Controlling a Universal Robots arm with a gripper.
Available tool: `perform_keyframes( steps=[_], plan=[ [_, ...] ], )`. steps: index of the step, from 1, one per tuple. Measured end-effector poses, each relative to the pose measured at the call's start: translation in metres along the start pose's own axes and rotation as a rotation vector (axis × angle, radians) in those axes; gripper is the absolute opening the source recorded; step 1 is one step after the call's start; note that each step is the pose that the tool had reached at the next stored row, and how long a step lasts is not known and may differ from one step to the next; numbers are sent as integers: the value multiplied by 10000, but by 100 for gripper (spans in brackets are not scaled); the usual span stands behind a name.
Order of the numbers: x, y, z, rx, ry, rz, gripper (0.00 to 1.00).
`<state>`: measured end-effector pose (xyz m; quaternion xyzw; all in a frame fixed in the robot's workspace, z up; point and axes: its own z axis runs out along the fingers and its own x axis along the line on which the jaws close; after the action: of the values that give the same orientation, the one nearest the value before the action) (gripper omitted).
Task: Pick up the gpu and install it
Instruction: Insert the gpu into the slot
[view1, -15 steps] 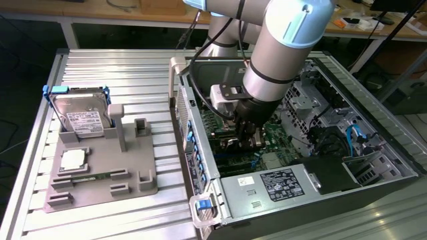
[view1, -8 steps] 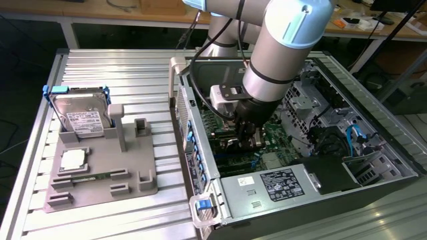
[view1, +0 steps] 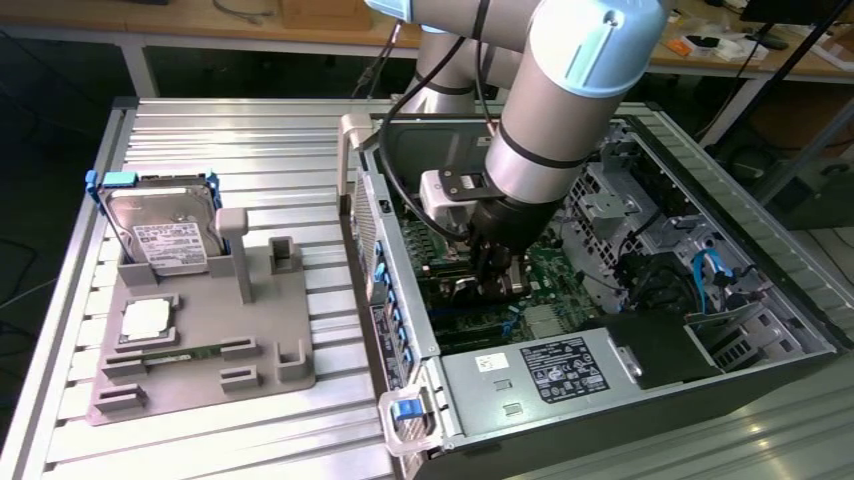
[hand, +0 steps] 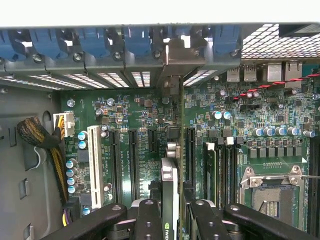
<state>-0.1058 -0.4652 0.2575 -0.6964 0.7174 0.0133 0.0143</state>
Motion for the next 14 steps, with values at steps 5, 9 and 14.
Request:
perform_keyframes(
  steps=[5, 9, 14],
  plan=[
    [1, 1, 15, -3, -1, 0, 27],
    [1, 0, 18, 0, -7, 0, 27],
    [-1, -1, -4, 7, -18, 0, 27]
  ],
)
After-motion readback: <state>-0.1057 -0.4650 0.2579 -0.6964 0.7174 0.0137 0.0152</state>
